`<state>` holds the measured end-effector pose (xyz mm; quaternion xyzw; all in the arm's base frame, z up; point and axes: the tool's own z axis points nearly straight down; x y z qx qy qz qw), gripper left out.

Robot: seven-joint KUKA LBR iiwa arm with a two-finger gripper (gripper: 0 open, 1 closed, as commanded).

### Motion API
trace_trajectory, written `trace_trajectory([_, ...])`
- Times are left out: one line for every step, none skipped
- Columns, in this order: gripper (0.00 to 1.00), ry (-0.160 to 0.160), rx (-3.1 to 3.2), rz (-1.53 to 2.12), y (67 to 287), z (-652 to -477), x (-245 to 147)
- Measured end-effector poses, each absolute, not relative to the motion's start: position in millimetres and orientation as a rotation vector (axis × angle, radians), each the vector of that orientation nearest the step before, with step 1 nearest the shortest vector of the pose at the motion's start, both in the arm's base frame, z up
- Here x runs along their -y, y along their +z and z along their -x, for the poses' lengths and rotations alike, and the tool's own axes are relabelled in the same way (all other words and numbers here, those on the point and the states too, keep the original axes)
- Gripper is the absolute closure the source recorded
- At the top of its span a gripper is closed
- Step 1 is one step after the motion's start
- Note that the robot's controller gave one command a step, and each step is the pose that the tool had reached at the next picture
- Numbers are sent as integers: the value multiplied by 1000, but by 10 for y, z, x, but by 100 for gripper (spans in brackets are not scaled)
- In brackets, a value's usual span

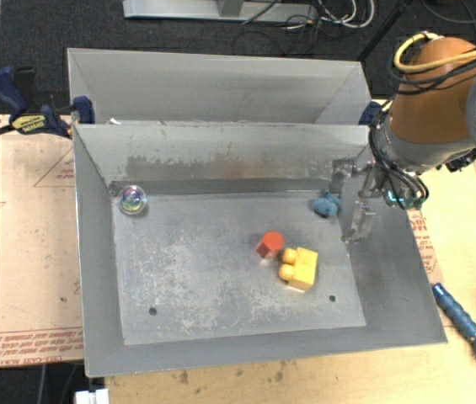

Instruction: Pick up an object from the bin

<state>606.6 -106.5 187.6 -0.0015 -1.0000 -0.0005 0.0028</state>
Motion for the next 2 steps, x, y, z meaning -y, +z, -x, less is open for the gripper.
trace_trajectory([0, -2, 3135, -182, 684, -6205, 681])
trace_trajectory([0, -1, 3113, -461, 724, -5649, 293])
